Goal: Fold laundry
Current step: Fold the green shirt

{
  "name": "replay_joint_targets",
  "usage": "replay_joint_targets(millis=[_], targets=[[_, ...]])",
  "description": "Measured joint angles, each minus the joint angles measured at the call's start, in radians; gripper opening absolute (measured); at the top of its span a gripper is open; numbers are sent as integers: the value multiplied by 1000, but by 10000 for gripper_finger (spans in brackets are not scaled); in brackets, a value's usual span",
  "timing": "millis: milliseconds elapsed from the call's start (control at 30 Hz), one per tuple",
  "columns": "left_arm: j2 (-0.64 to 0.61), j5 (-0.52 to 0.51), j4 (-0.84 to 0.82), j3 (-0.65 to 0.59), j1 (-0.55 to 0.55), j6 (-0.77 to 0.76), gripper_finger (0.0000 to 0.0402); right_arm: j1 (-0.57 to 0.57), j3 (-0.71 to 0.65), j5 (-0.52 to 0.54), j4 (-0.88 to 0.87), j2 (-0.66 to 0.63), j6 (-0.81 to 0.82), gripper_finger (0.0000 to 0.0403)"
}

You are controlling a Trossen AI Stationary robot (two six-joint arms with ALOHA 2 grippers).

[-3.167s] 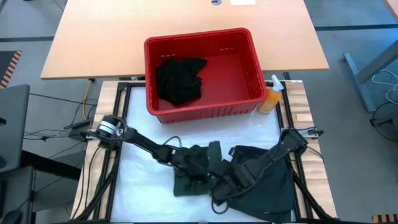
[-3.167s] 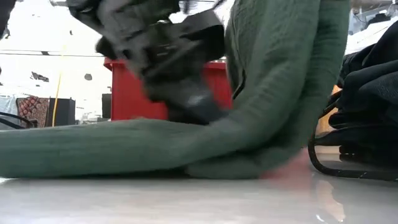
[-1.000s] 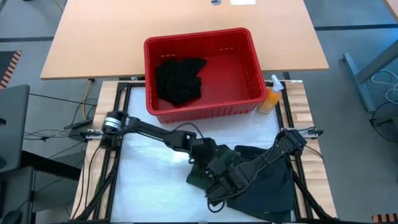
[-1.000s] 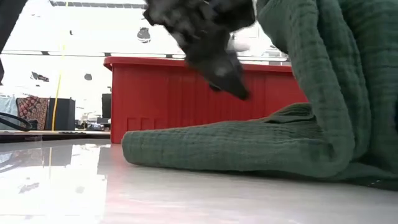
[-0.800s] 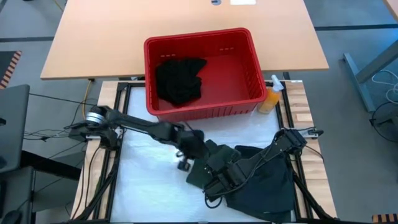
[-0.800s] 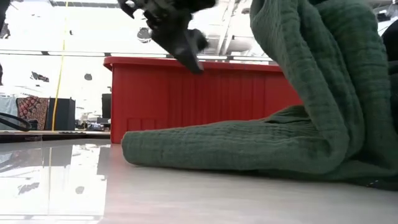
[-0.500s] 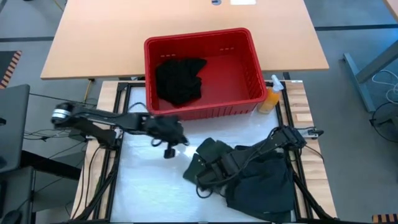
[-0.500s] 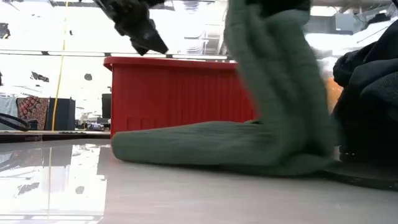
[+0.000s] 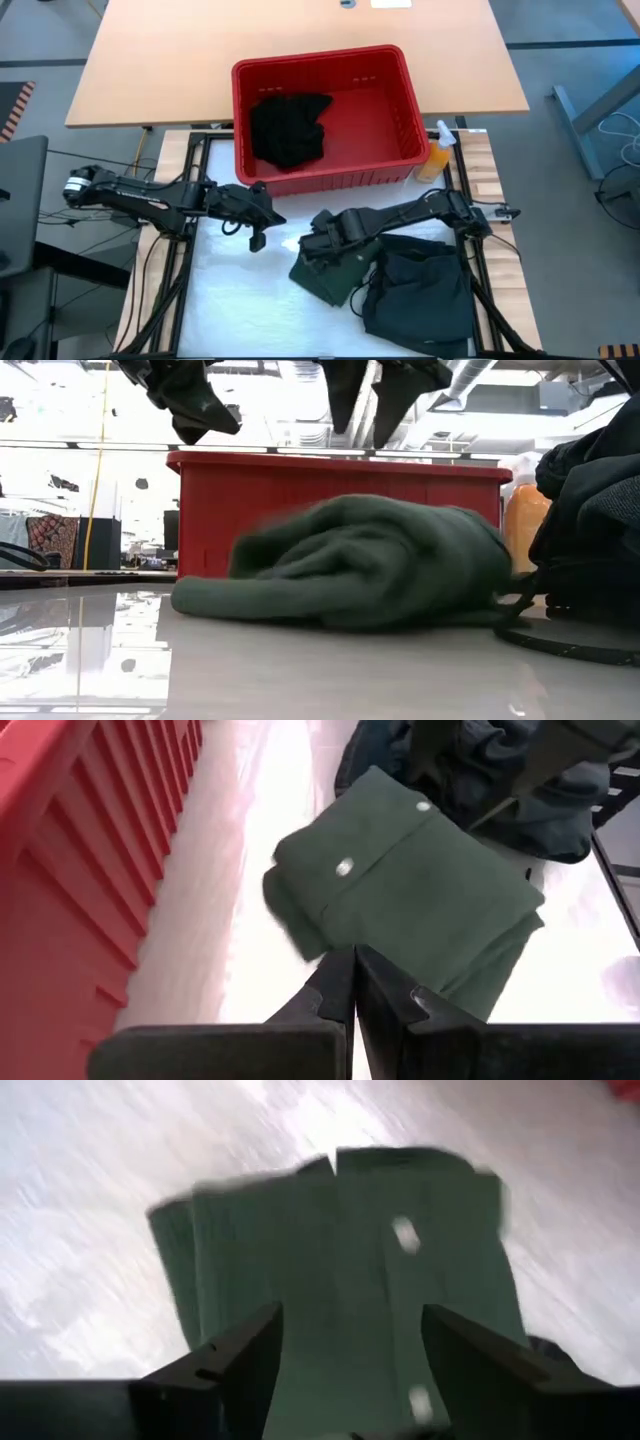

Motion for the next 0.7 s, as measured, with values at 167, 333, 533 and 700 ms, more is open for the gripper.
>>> replay_joint_targets(millis=[167,333,533,700], targets=[[18,2,48,0,-32,-18,0,9,0,-37,-28,0,-7,269],[143,44,249,0,-88,-44,0,75,0,-27,-119,-8,13,269],[406,112,296,68,-113,-77,0,107,-140,42,-116,-59,62,269],[542,160,218,159,-114,-90,0,118,-434,57,153,-220,93,270]])
